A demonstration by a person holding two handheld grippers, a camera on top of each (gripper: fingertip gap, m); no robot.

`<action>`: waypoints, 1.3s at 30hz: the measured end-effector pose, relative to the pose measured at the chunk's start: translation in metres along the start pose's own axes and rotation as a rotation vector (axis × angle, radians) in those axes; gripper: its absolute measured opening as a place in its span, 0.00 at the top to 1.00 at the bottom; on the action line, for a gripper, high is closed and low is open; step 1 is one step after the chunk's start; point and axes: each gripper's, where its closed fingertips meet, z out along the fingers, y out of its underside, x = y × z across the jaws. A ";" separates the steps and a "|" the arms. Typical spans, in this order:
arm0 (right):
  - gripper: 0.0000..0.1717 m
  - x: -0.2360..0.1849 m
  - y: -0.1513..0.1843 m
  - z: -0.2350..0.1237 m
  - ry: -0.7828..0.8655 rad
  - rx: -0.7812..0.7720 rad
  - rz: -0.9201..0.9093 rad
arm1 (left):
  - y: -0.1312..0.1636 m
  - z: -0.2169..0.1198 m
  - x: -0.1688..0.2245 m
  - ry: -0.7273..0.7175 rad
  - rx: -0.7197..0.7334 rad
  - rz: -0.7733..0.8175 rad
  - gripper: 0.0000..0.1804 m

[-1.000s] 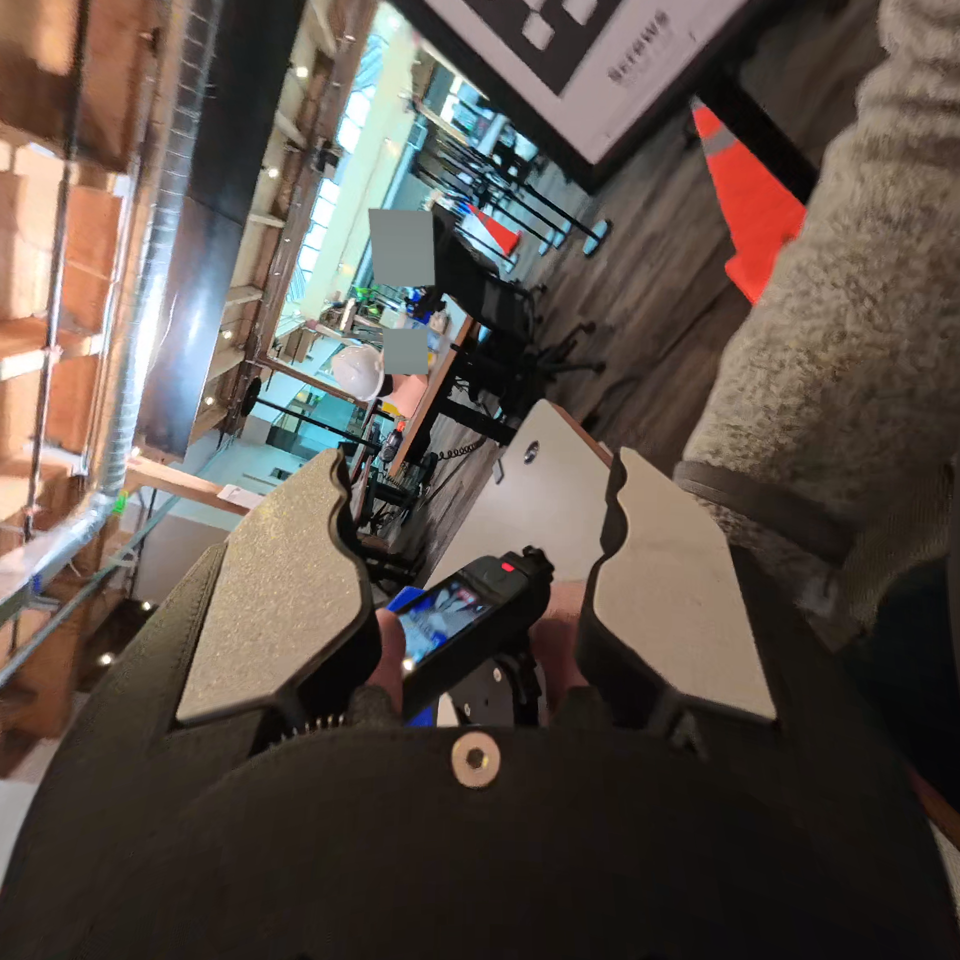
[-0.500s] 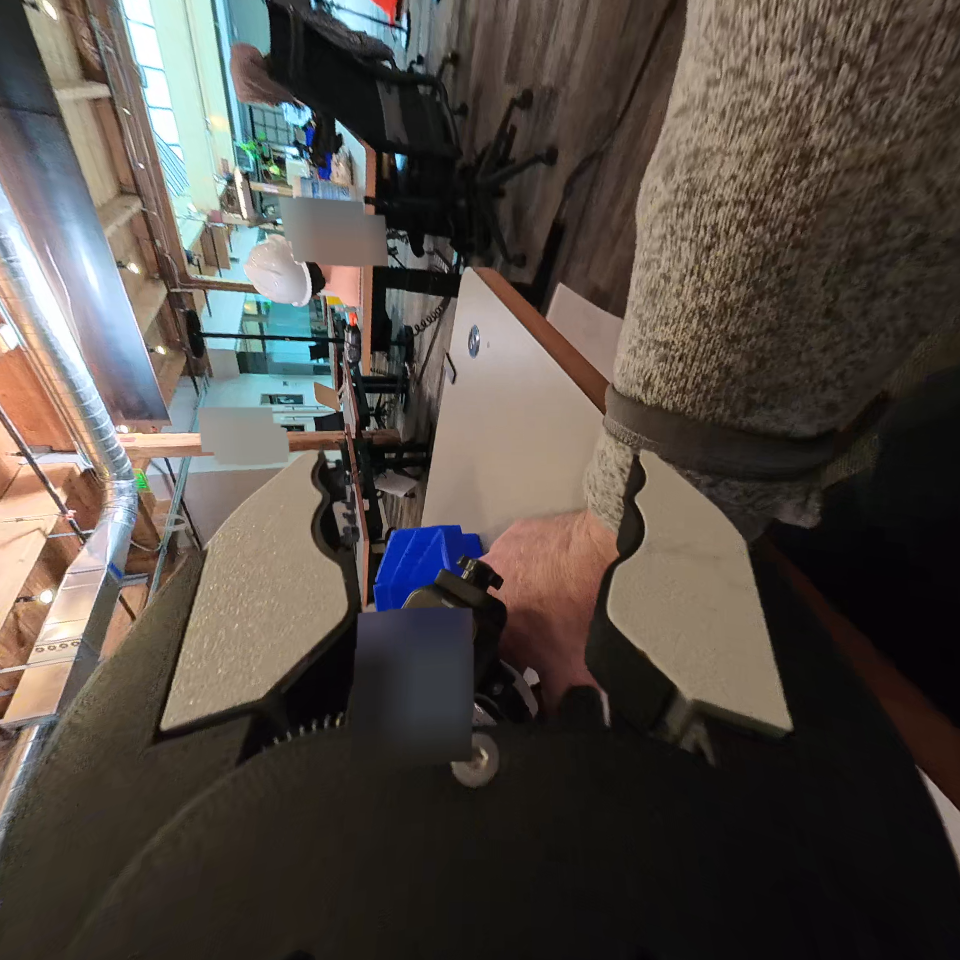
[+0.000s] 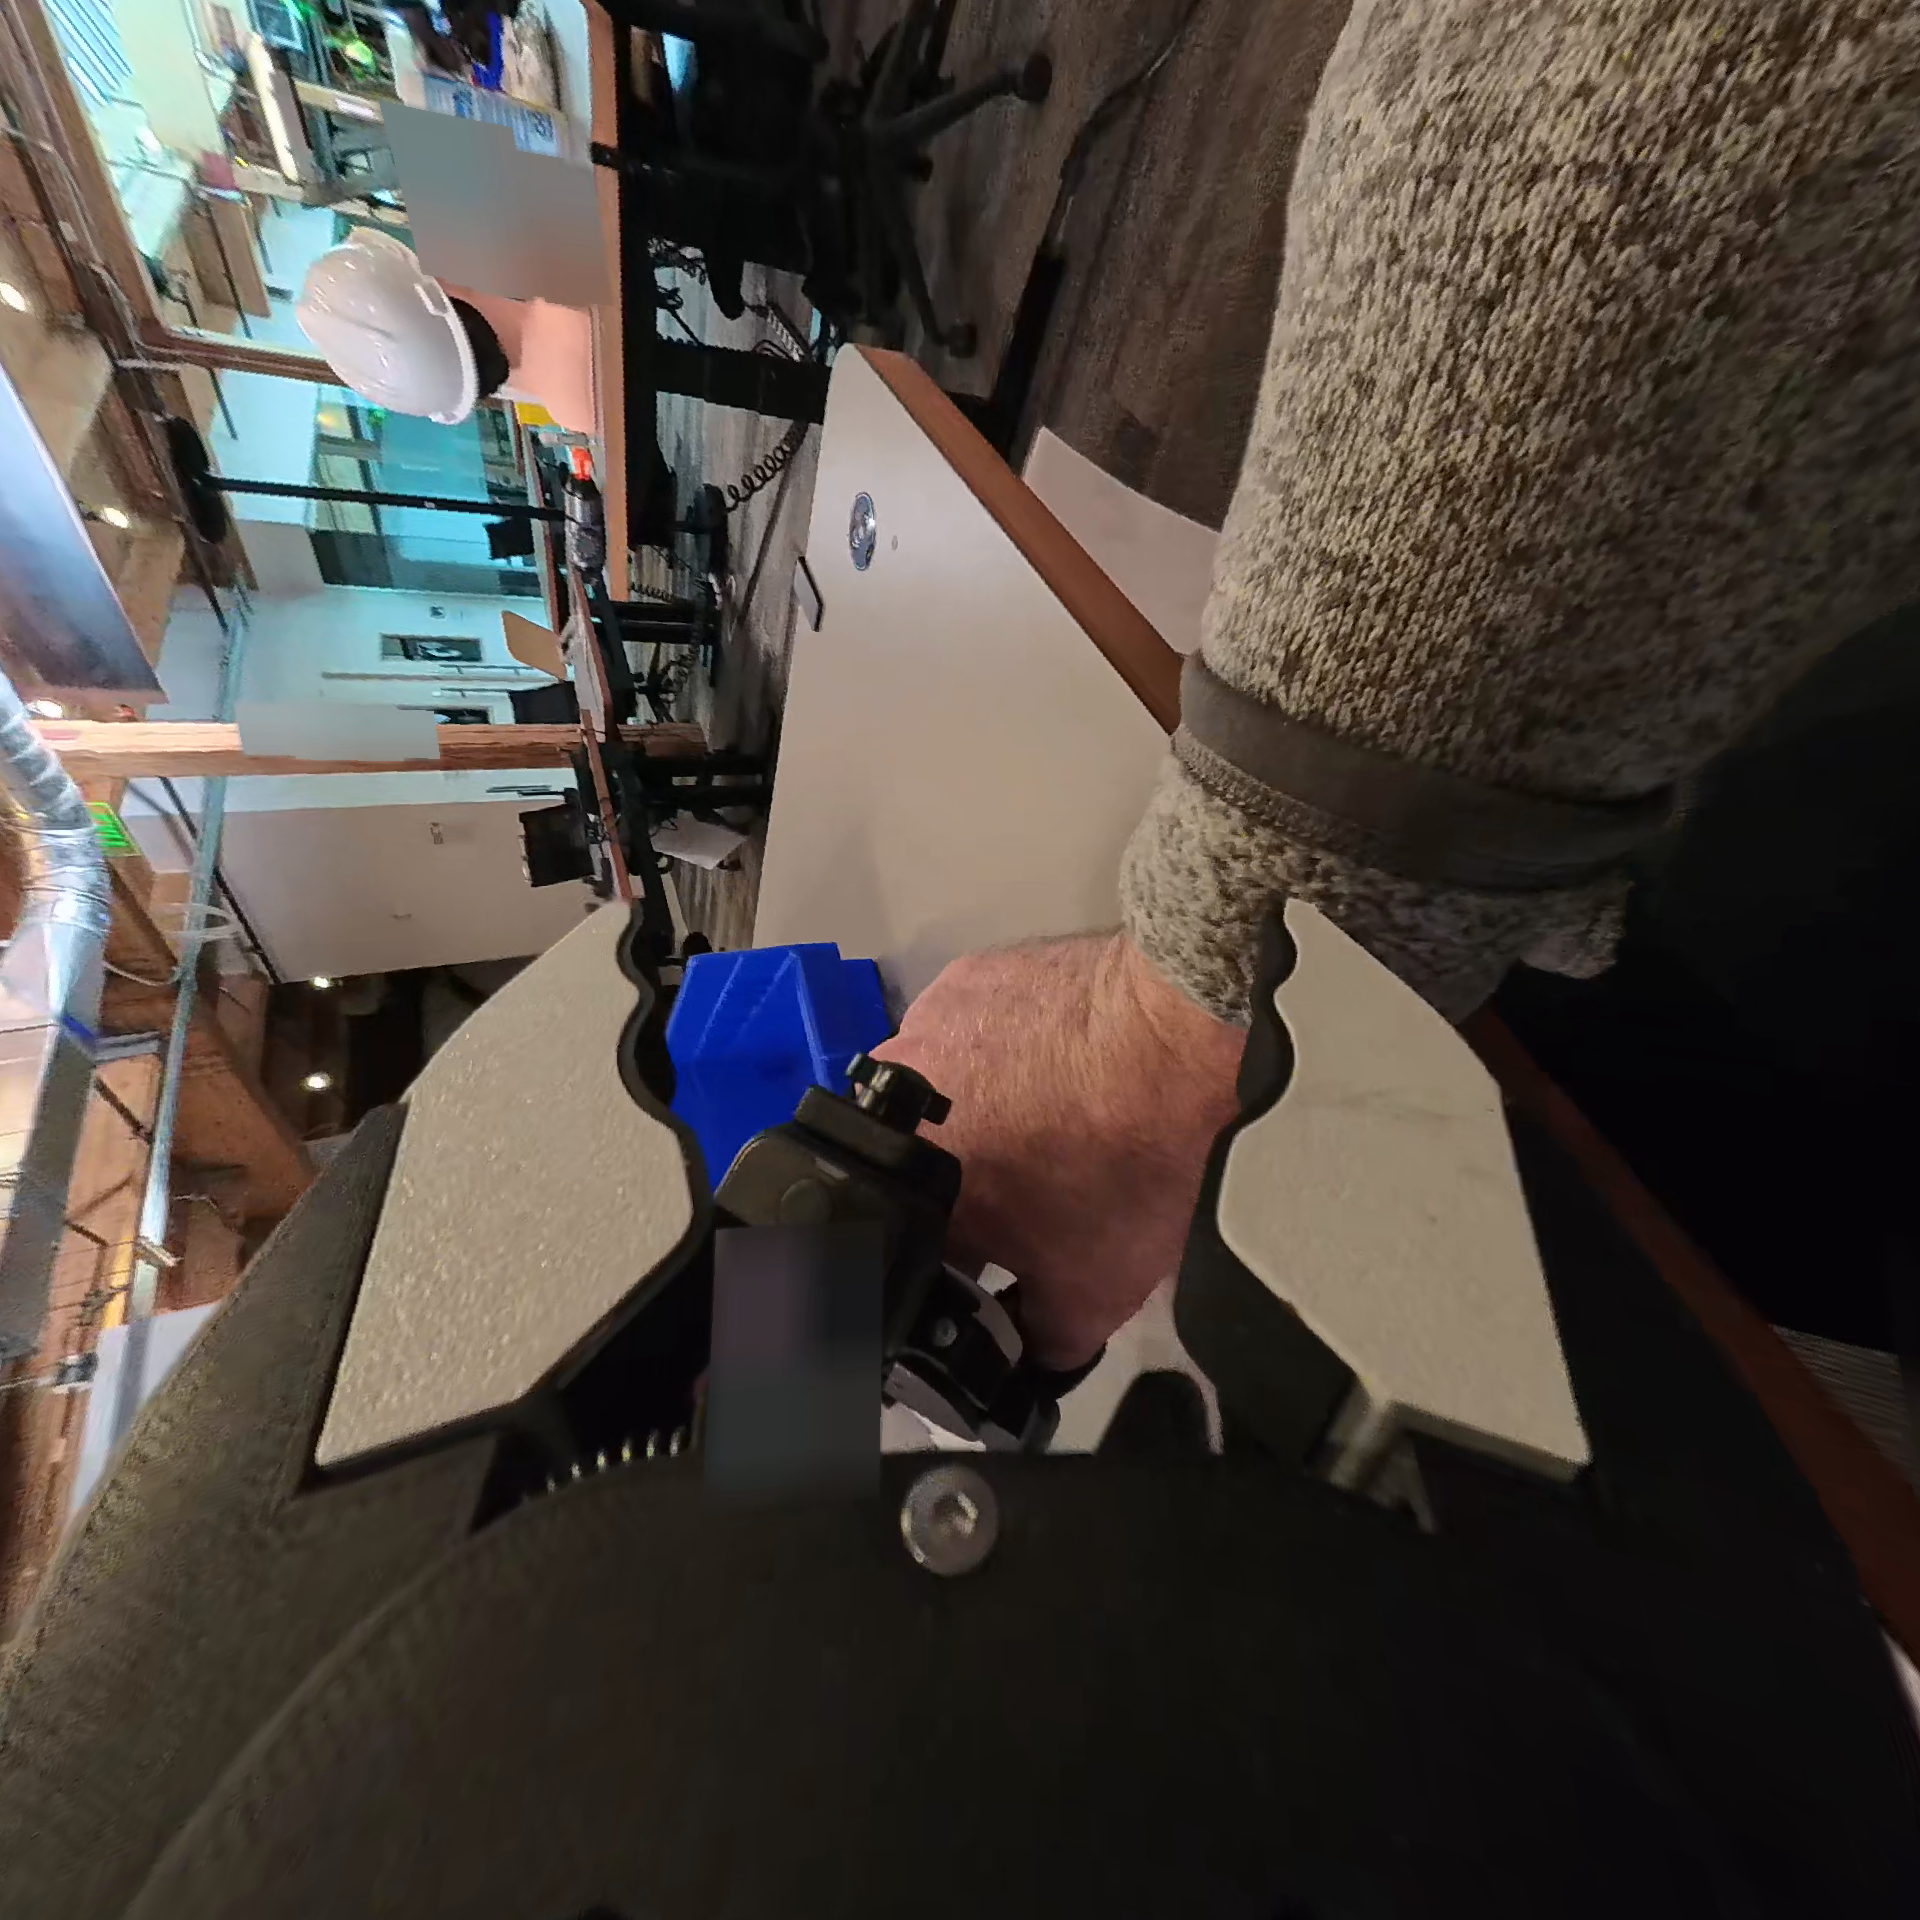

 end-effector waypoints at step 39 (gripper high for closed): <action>0.84 0.026 -0.017 -0.009 -0.069 0.166 0.375 | 0.128 -0.068 -0.034 -0.357 0.118 -0.453 0.66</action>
